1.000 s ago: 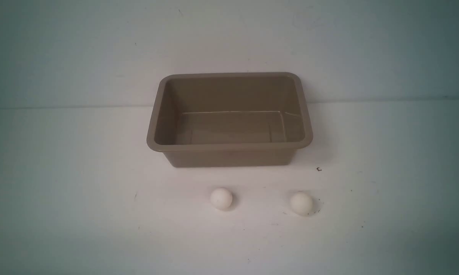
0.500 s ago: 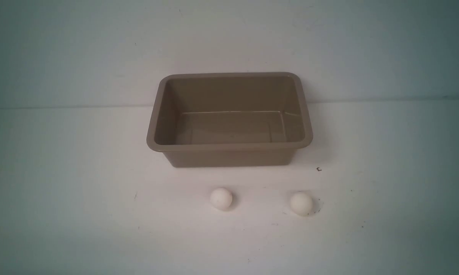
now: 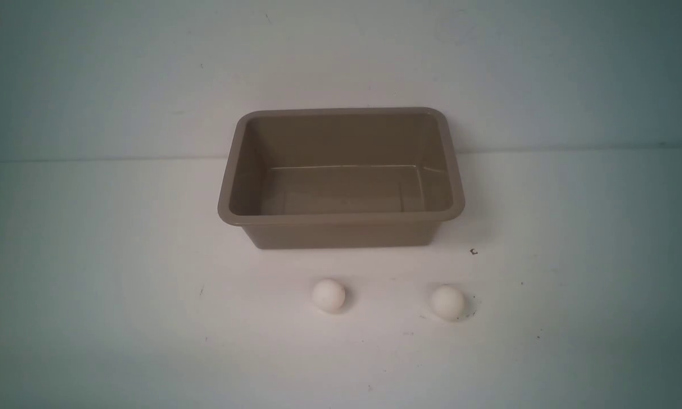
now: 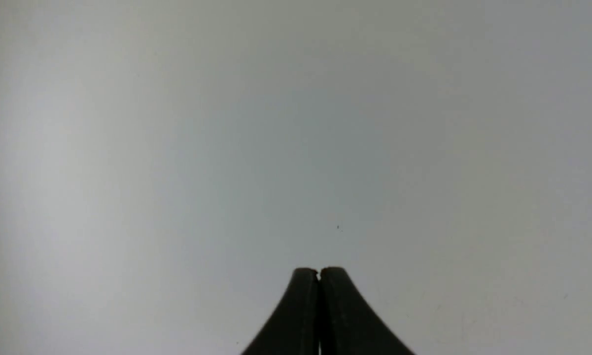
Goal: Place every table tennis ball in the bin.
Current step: Use the right arm to clamp the table tennis ball closest to it
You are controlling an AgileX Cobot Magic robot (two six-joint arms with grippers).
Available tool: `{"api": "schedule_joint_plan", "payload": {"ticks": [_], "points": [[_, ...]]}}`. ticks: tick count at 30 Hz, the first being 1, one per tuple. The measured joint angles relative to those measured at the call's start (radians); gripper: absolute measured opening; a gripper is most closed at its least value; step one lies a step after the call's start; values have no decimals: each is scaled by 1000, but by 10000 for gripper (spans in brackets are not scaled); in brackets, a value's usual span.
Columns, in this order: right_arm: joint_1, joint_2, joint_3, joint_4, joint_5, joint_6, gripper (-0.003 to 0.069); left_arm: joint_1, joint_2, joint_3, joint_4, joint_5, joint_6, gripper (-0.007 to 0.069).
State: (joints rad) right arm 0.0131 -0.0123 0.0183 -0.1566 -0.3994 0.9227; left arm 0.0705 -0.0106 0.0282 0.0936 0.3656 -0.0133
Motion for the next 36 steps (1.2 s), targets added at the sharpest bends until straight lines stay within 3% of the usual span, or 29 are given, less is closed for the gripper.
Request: {"api": "schedule_joint_plan", "payload": {"ticks": [6,10,13,14,15,17,19,23,27,36], "points": [[0,0,-13,-144,36,25,-16,0,0,0,0,0,0,-4],[0,7,-84,-405,152,159,-16,0,0,0,0,0,0,-4],[0,94,-197,-816,199,378,-16,0,0,0,8,0,3,-4],[0,102,-213,-844,197,393,-16,0,0,0,8,0,3,-4],[0,144,-254,-989,180,474,-16,0,0,0,22,0,13,-4],[0,259,-341,-1324,83,682,-16,0,0,0,72,0,21,-4],[-1,383,-422,-1502,-56,833,-14,0,0,0,141,0,39,-4],[-10,585,-539,-1601,-226,911,-13,0,0,0,246,0,45,-4],[-10,778,-637,-1613,-270,921,-11,0,0,0,279,0,45,-4],[-11,1005,-677,-1613,-86,715,-11,0,0,0,283,0,45,-4]]}}
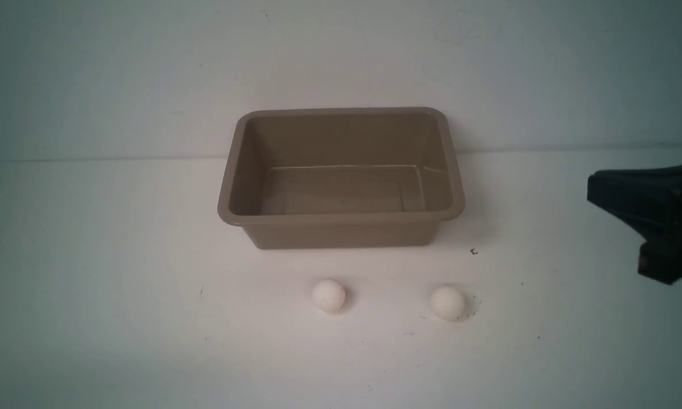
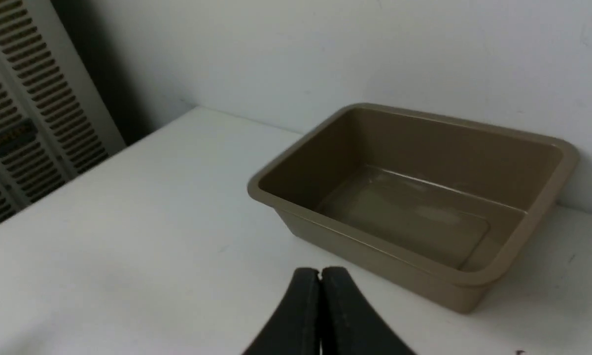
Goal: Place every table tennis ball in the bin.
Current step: Use the right arm to clamp the table tennis ball closest to it
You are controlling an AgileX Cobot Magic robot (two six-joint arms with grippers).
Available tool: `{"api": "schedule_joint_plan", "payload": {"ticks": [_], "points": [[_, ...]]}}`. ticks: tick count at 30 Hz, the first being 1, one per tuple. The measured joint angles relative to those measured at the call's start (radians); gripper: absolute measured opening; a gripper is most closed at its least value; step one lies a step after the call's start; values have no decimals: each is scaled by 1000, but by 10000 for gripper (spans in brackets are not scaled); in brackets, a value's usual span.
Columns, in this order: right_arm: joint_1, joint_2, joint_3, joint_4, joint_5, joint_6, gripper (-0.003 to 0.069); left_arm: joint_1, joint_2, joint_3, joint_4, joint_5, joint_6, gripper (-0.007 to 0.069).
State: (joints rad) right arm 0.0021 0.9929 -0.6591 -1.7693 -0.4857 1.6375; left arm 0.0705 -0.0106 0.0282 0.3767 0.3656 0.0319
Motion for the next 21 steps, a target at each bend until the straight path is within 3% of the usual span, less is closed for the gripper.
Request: {"api": "schedule_joint_plan", "payload": {"ticks": [4,6,12,15,19,21], "points": [[0,47,0,0,164,12,-11,0,0,0,0,0,0,-4],[0,79,0,3,297,141,-11,0,0,0,1,0,0,-4],[-1,104,-1,10,213,522,-11,0,0,0,1,0,0,-4],[-1,121,-6,10,161,589,-11,0,0,0,1,0,0,-4],[-1,154,-92,0,93,344,-11,0,0,0,1,0,0,-4],[-1,155,-181,0,73,90,-11,0,0,0,2,0,0,-4]]}}
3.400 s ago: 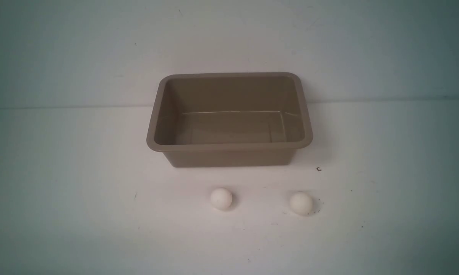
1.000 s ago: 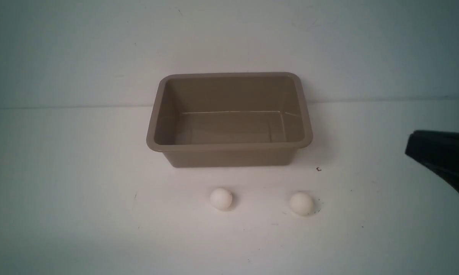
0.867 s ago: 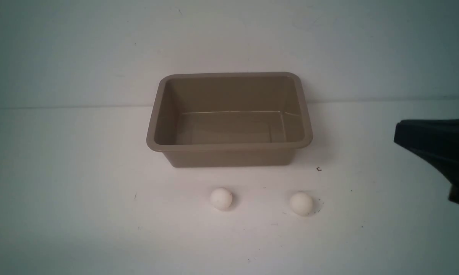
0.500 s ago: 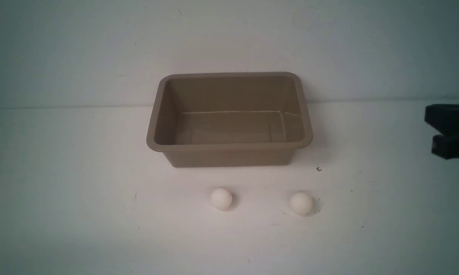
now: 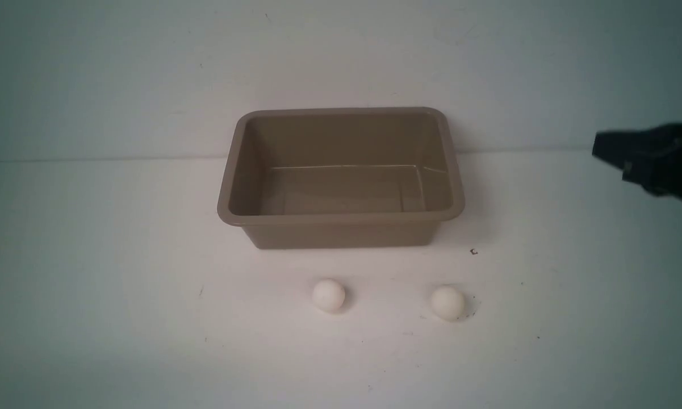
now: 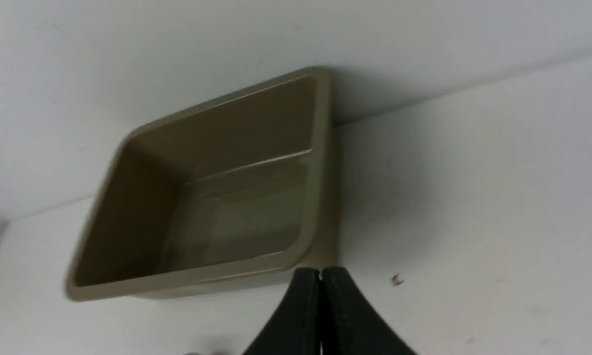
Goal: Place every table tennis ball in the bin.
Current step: Use the right arm to clamp the table tennis ball closest to it
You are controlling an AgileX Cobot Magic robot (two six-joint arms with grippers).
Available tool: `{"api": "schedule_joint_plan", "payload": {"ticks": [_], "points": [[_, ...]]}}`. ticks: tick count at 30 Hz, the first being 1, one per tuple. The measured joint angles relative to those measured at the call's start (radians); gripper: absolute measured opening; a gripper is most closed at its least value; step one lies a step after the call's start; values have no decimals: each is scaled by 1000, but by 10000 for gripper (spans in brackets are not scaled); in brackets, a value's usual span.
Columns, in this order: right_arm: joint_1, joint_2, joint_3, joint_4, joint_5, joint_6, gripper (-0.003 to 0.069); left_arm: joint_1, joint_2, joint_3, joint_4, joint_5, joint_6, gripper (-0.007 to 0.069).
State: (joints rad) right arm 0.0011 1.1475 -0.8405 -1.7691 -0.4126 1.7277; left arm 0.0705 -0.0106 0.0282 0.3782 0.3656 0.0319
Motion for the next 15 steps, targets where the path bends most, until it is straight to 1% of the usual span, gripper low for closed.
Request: {"api": "schedule_joint_plan", "payload": {"ticks": [1,2,3,4,6,7,8,9,10,11,12,14,15], "points": [[0,0,-8,0,-1,-22,-11,0,0,0,0,0,0,-4],[0,0,-85,0,3,-205,-11,0,0,0,0,0,0,-4],[0,0,-85,0,6,-221,-11,0,0,0,0,0,0,-4],[0,-1,-136,3,50,-303,-10,0,0,0,0,0,0,-4],[1,-2,-176,30,166,-302,-10,0,0,0,0,0,0,-4],[1,-2,-192,65,260,-270,-10,0,0,0,0,0,0,-4],[1,-2,-200,117,413,-232,-10,0,0,0,0,0,0,-4],[1,-2,-200,125,440,-229,-10,0,0,0,0,0,0,-4],[1,-2,-202,208,660,-236,-10,0,0,0,0,0,0,-4],[1,-2,-204,299,804,-290,-10,0,0,0,0,0,0,-4],[0,-2,-206,357,898,-349,-10,0,0,0,0,0,0,-4],[-2,-2,-207,468,1067,-513,-10,0,0,0,0,0,0,-4],[-3,-2,-208,538,1123,-585,-10,0,0,0,0,0,0,-4]]}}
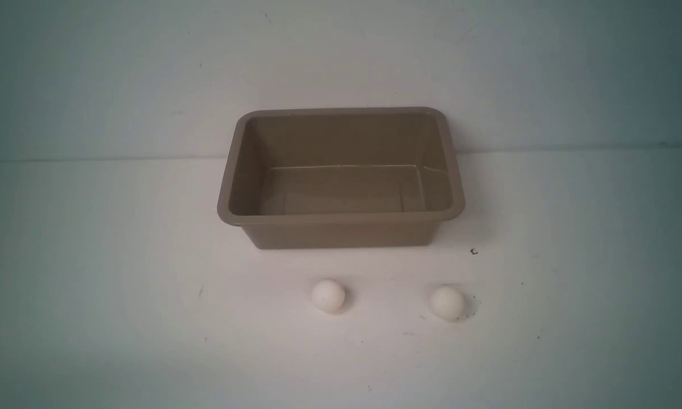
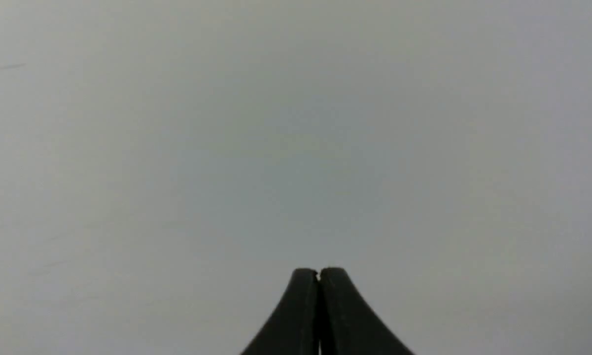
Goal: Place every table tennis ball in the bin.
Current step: Use the right arm to clamp the table tennis ball closest to it
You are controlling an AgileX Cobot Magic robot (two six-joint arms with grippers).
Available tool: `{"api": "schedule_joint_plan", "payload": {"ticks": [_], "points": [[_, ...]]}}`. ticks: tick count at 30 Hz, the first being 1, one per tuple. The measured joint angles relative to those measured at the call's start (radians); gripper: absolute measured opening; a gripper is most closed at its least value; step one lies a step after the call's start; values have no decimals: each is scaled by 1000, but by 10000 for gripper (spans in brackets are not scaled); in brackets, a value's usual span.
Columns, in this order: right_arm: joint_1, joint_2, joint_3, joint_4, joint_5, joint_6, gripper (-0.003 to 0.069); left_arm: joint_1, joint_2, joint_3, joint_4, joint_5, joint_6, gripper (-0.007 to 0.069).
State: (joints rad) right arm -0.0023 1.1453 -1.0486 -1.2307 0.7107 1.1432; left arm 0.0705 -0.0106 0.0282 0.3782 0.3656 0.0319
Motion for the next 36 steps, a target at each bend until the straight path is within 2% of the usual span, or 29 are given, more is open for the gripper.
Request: {"api": "schedule_joint_plan", "payload": {"ticks": [1,2,3,4,5,6,7,8,9,10,13,15,18,23,27,29,31,33,36], "points": [[-1,0,0,57,67,-100,-10,0,0,0,0,0,0,-4],[-4,0,0,224,170,-300,-10,0,0,0,0,0,0,-4],[-4,0,0,335,210,-427,-10,0,0,0,0,0,0,-4],[-4,0,0,427,225,-505,-10,0,0,0,0,0,0,-4],[-4,0,0,544,238,-636,-10,0,0,0,0,0,0,-4],[-4,0,0,544,238,-636,-10,0,0,0,0,0,0,-4],[-1,0,0,686,242,-800,-10,0,0,0,0,0,0,-4],[7,0,0,847,237,-1020,-10,0,0,0,0,0,0,-4],[10,0,0,915,234,-1073,-10,0,0,0,0,0,0,-4],[18,3,0,1021,225,-1200,-10,0,0,0,0,0,0,-4],[42,27,0,1260,197,-1456,-10,0,0,0,0,0,0,-4],[75,62,-1,1377,188,-1561,-10,0,0,0,0,0,0,-4],[126,121,-1,1425,182,-1601,-10,0,0,0,0,0,0,-4],[278,245,-1,1379,171,-1566,-10,0,0,0,0,0,0,-4],[449,352,-1,1239,140,-1442,-10,0,0,0,0,0,0,-4],[488,370,-1,1200,129,-1408,-10,0,0,0,0,0,0,-4],[568,414,-1,1082,89,-1291,-10,0,0,0,0,0,0,-4],[608,438,-1,1019,48,-1172,-8,0,0,0,0,0,0,-4],[623,449,-1,1001,11,-1114,4,0,0,0,0,0,0,-4]]}}
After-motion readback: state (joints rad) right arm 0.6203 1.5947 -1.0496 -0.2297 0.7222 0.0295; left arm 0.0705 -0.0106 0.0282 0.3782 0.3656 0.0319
